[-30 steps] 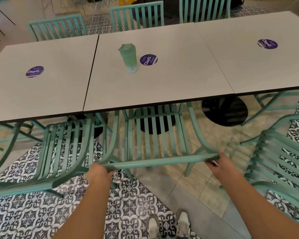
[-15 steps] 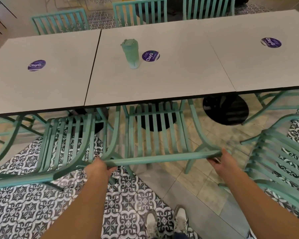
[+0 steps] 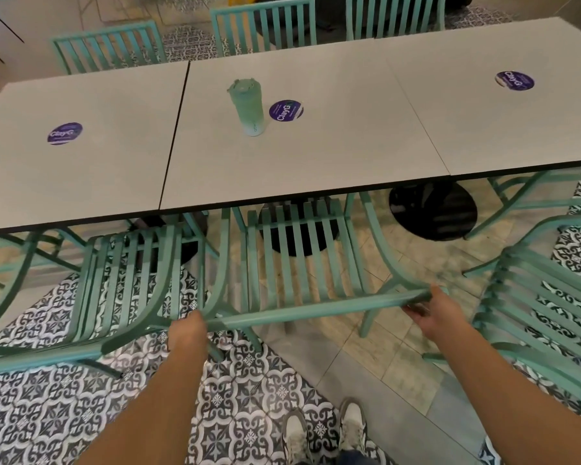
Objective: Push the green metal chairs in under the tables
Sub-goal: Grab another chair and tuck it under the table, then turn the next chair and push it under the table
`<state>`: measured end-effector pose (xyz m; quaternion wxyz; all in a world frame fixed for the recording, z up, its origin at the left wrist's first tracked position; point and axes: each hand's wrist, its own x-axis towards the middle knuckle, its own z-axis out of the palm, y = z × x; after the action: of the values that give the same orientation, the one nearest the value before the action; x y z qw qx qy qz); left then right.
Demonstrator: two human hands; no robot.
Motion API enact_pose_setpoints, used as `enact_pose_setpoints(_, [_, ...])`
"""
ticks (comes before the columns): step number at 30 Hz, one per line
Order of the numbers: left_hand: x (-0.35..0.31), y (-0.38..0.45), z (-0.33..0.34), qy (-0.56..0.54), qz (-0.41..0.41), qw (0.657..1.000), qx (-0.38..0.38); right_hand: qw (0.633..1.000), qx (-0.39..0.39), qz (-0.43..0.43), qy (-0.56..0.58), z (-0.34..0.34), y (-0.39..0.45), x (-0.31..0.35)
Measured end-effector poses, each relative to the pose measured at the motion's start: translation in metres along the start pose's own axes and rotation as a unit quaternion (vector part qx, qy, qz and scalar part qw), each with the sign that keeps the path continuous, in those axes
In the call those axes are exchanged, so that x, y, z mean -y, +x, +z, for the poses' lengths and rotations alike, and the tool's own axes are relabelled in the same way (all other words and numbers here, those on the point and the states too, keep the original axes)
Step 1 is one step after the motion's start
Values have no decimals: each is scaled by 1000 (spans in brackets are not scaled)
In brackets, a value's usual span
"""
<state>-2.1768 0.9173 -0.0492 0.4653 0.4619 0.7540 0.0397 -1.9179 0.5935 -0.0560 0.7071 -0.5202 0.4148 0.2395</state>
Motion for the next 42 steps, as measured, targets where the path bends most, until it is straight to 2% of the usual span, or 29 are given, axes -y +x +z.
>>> enact_pose_setpoints(2, [0, 1, -2, 150, 133, 980, -4, 998, -11, -30, -52, -2, -4, -2])
enact_pose_setpoints(4, [-4, -4, -2, 280, 265, 923, -16, 977, -47, -122, -170, -8, -9, -4])
enact_pose_setpoints(6, [-8, -11, 3, 356, 374, 857, -12, 913, -64, -234, -327, -18, -20, -8])
enact_pose_setpoints(8, [-13, -23, 13, 389, 452, 803, 19, 847, -47, -313, -428, -33, -32, -10])
enact_pose_setpoints(11, [-13, -46, 35, 419, 541, 725, 80, 791, -30, -334, -512, -66, -38, -17])
enact_pose_setpoints(14, [-2, -76, 60, 443, 617, 638, 129, 748, -65, -320, -578, -118, -35, -28])
enact_pose_setpoints(16, [6, -100, 77, 450, 652, 593, 144, 720, -84, -303, -619, -152, -41, -30])
enact_pose_setpoints(21, [21, -182, 126, 462, 728, 472, 181, 699, -136, -317, -626, -241, -58, -2])
enact_pose_setpoints(27, [56, -328, 207, 457, 806, 328, 185, 685, -200, -355, -603, -365, -77, 46])
enact_pose_setpoints(32, [106, -462, 265, 414, 848, 257, 209, 663, -245, -396, -586, -488, -85, 102])
enact_pose_setpoints(34, [132, -521, 296, 404, 859, 210, 233, 657, -277, -398, -577, -543, -97, 127])
enact_pose_setpoints(35, [141, -546, 308, 406, 860, 197, 239, 652, -287, -399, -578, -563, -101, 138])
enact_pose_setpoints(38, [171, -612, 340, 405, 860, 181, 254, 643, -304, -402, -576, -614, -106, 171])
enact_pose_setpoints(42, [202, -680, 385, 425, 851, 187, 245, 628, -313, -397, -592, -655, -95, 212])
